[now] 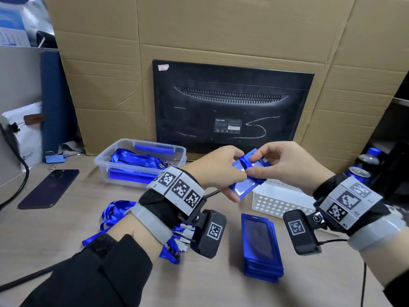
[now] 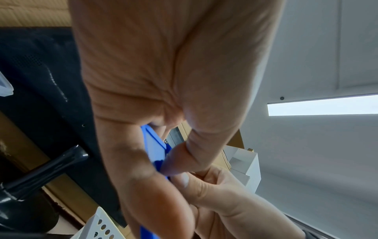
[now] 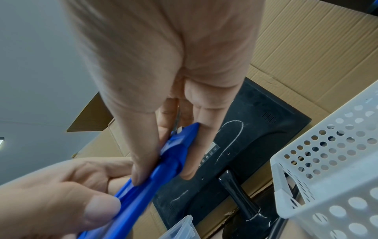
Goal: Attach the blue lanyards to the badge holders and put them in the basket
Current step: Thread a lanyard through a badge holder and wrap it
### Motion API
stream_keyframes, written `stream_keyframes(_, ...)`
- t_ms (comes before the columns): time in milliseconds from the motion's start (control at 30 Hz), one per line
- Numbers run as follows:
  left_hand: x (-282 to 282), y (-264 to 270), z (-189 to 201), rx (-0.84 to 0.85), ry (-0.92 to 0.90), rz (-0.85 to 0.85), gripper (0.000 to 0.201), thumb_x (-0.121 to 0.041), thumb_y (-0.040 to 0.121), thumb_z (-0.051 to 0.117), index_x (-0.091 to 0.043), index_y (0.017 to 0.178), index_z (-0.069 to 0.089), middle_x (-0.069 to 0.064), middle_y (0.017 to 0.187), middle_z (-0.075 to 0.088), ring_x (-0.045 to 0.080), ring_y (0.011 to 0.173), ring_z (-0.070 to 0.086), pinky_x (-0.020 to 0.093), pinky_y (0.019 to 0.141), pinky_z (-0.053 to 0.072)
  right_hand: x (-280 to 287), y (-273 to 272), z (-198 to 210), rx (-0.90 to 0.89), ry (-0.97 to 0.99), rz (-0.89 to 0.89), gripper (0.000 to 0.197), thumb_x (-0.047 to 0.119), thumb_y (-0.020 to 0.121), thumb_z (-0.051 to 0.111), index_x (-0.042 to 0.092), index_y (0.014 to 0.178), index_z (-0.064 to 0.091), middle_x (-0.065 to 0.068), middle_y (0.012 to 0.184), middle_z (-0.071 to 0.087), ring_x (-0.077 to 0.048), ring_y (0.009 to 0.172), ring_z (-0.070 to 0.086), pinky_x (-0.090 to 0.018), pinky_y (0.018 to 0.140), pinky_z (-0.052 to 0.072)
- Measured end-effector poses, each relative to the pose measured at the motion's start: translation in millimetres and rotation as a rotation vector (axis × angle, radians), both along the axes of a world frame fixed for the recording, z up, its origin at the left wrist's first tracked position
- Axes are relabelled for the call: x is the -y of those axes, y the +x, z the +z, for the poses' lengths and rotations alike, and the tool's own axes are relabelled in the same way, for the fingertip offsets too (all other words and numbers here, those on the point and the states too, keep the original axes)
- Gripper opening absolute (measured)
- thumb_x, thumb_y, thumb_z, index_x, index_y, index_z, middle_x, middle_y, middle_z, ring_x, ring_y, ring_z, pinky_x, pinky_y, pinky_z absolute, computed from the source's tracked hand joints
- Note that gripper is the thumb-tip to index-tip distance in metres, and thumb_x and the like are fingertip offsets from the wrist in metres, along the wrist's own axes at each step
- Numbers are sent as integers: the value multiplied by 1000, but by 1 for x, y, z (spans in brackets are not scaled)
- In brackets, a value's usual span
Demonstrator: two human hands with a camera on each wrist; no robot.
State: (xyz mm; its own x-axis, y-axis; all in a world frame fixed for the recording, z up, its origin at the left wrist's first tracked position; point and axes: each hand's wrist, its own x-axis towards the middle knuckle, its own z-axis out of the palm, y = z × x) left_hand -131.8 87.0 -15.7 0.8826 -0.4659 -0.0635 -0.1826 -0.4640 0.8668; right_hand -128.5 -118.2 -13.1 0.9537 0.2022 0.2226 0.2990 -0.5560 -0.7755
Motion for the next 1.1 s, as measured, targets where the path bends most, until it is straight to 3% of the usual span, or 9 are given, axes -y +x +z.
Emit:
stream_keyframes(133, 3, -2, 1, 0, -46, -3, 47, -2, 95, 45, -21, 137, 53, 11, 110, 73, 32, 70, 78, 48, 79, 66, 3, 1, 1, 6, 18, -8, 29, 21, 71, 96, 15, 91, 76, -1, 88, 80, -14, 76, 74, -30, 72, 61)
stream_keyframes(300, 4, -4, 3, -20, -85, -10, 49, 4, 95, 38, -20, 134, 54, 9, 111, 71, 32, 73, 78, 48, 81, 65, 5, 2, 0, 22, 26, -34, 31, 24, 72, 96, 17, 93, 75, -4, 92, 80, -17, 79, 73, -26, 68, 57)
stream_keyframes(467, 9, -10, 9, -33, -210, 60, 35, 6, 98, 39, -23, 108, 56, 9, 103, 70, 26, 71, 73, 43, 74, 66, 9, 3, -1, -44, 194, -119, 43, 23, 83, 88, 13, 116, 62, -13, 103, 78, -31, 86, 79, -42, 77, 66)
stream_keyframes(533, 12, -9, 9, -38, -225, 94, 32, 4, 99, 40, -20, 116, 51, 8, 103, 68, 28, 70, 72, 44, 77, 65, 10, 0, 1, -96, 226, -115, 39, 23, 88, 84, 10, 119, 64, -17, 101, 79, -27, 81, 79, -36, 74, 66)
stream_keyframes(633, 16, -5, 6, -47, -235, 136, 54, 3, 100, 41, -17, 150, 38, 5, 109, 65, 24, 63, 72, 42, 76, 65, 13, -3, 5, -159, 251, -114, 29, 21, 94, 78, 5, 116, 69, -18, 93, 80, -21, 72, 76, -26, 67, 63)
stream_keyframes(733, 22, -1, 6, -47, -256, 137, 59, 5, 99, 44, -17, 154, 35, 9, 124, 62, 26, 80, 76, 45, 81, 66, 19, -3, 7, -188, 241, -134, 24, 21, 97, 75, 5, 114, 70, -17, 92, 81, -26, 80, 80, -25, 69, 64)
stream_keyframes(867, 31, 7, 3, -50, -266, 122, 53, 8, 97, 44, -22, 141, 45, 11, 129, 61, 29, 101, 75, 44, 80, 66, 28, 4, 7, -149, 246, -165, 17, 15, 99, 71, 2, 111, 72, -17, 91, 80, -33, 86, 80, -31, 77, 66)
stream_keyframes(1000, 45, 22, -1, -43, -231, 121, 51, 1, 96, 49, -23, 141, 48, 5, 124, 63, 22, 102, 73, 37, 77, 66, 41, 16, 7, -130, 243, -199, 15, 12, 101, 69, 0, 109, 72, -18, 90, 80, -36, 88, 79, -36, 80, 66)
stream_keyframes(1100, 57, 35, -1, -54, -171, 120, 26, -10, 97, 55, -22, 121, 55, 2, 112, 67, 22, 93, 68, 34, 76, 61, 52, 25, 8, -99, 208, -249, 11, 12, 101, 69, 3, 106, 72, -16, 87, 80, -32, 85, 80, -38, 82, 66)
